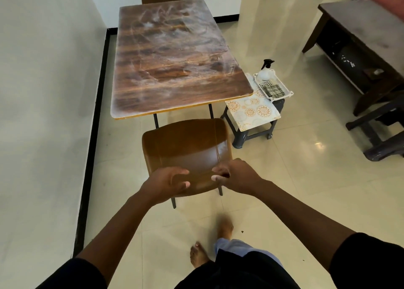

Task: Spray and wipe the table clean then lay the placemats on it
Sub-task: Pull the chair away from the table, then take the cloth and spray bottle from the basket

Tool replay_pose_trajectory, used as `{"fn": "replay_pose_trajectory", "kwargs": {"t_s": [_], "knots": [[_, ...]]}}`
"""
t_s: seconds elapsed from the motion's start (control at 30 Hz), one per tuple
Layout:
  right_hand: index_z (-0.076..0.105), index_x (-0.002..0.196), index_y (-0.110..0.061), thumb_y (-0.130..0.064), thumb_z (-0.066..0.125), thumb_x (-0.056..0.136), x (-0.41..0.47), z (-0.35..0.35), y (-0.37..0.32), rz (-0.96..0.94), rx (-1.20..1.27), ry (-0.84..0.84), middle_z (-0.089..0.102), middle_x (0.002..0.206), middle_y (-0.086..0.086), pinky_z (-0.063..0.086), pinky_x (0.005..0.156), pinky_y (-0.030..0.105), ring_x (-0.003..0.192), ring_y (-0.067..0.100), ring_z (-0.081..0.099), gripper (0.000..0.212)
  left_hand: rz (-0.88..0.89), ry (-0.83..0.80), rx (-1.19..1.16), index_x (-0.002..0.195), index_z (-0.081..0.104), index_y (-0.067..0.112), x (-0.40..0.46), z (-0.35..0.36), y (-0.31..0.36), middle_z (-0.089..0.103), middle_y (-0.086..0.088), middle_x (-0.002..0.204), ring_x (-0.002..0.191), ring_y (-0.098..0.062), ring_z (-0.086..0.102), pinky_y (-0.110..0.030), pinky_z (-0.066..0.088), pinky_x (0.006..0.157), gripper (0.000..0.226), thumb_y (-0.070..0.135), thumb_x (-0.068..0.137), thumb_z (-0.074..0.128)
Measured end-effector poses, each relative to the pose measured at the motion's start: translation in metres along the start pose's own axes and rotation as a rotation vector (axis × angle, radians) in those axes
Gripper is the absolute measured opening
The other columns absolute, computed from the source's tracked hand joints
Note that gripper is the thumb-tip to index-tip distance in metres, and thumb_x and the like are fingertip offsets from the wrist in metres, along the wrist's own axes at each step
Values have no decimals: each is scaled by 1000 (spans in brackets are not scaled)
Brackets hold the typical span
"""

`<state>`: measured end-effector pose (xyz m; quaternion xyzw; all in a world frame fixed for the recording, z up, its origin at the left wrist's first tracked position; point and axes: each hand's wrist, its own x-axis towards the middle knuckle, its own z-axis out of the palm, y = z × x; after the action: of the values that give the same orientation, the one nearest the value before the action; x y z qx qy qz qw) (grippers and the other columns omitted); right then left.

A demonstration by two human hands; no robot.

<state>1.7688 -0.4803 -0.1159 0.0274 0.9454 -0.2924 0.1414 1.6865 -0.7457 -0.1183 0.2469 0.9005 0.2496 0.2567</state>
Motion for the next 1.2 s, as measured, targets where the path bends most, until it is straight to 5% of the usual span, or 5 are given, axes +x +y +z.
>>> {"fn": "replay_pose_trajectory", "kwargs": {"t_s": [0.17,0.47,0.73,0.93,1.2], "knots": [[77,117,-19,-36,68,98,-21,-36,14,72,191,232,78,111,-2,60,88,39,96,13,72,27,62,89,-196,131,75,27,17,5,55,74,8,133,122,-10,69,-45,55,108,35,42,100,68],[78,91,-28,-31,71,93,-62,-128,99,240,449,715,77,81,-14,61,77,39,75,4,73,8,146,14,-300,127,76,22,82,36,196,79,6,116,109,-9,74,-41,63,95,26,32,106,65],[78,101,-24,-26,70,97,-99,-224,224,292,669,666,79,84,-4,64,78,46,75,13,77,9,203,55,-443,112,72,46,152,78,328,79,14,116,111,-1,73,-42,60,102,15,35,102,69],[77,103,-18,-19,68,98,-116,-278,302,327,758,688,79,86,1,62,73,31,77,17,77,11,185,27,-519,115,80,33,212,110,395,81,14,110,109,-5,76,-49,60,102,19,32,99,71],[77,107,-17,-22,68,99,-66,-353,394,352,757,702,79,88,0,64,76,40,78,16,77,13,227,39,-537,107,81,31,339,118,474,82,15,103,100,-5,77,-39,60,97,17,39,95,72]]}}
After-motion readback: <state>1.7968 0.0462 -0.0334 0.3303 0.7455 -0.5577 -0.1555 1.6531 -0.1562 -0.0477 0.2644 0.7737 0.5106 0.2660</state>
